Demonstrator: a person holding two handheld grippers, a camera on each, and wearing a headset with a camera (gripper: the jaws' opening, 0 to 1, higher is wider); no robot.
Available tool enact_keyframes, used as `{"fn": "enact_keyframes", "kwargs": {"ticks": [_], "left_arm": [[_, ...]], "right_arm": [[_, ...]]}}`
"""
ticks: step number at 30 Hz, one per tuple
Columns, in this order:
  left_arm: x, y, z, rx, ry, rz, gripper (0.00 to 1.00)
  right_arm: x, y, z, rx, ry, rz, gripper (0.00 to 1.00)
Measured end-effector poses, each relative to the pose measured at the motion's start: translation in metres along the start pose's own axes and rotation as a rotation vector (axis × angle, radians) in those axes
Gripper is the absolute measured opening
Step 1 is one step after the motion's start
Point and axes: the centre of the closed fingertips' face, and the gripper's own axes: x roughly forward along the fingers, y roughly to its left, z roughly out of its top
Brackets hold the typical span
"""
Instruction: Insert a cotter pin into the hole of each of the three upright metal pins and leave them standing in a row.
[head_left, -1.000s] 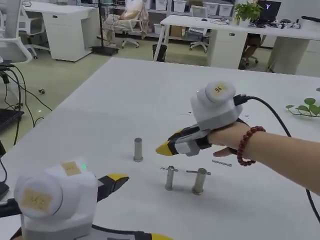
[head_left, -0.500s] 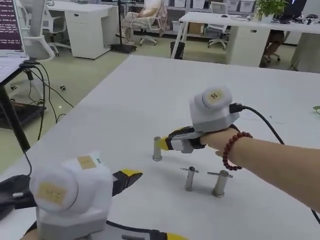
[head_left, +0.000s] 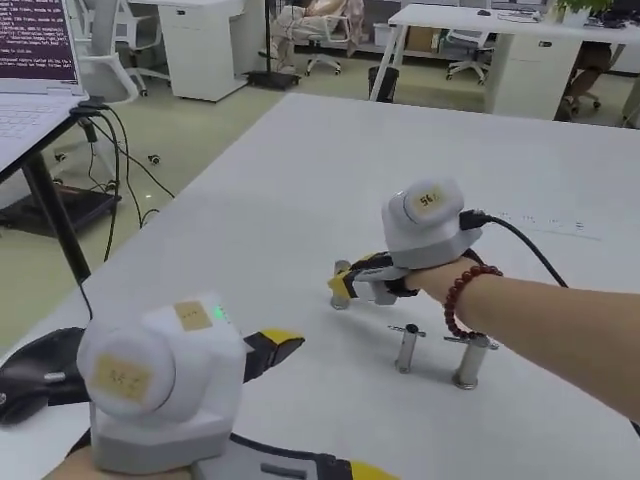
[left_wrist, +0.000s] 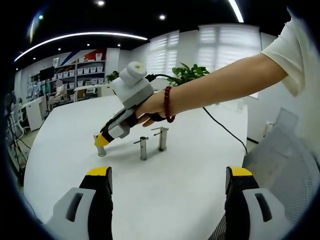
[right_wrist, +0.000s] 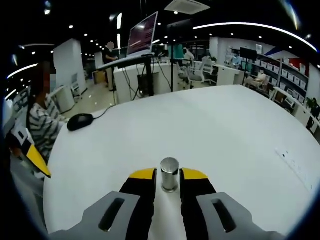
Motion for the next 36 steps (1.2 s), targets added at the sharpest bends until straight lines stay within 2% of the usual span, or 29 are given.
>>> {"fn": "enact_keyframes", "kwargs": {"ticks": [8, 14, 21, 30, 36], "left_arm": [[-0.005, 0.002, -0.002, -0.006, 0.003, 0.018, 0.92], [-0.007, 0.002, -0.006, -0.006, 0.017, 0.02, 0.92], [-0.013, 0.006, -0.004, -0.004, 0.013, 0.038, 0.91], [-0.02, 0.009, -0.006, -0.003, 0.019, 0.052, 0.91], [-0.024, 0.01, -0.006, 0.0, 0.019, 0.066, 0.9]], "right_arm": [[0.003, -0.009, 0.001, 0.01, 0.003, -0.018, 0.15], [0.002, -0.008, 0.002, 0.006, 0.013, -0.028, 0.14], [-0.002, -0.004, 0.002, -0.023, 0.029, -0.029, 0.13], [-0.013, 0.019, 0.014, -0.051, 0.008, 0.028, 0.13], [-0.026, 0.041, 0.018, -0.061, -0.004, 0.079, 0.13]]}}
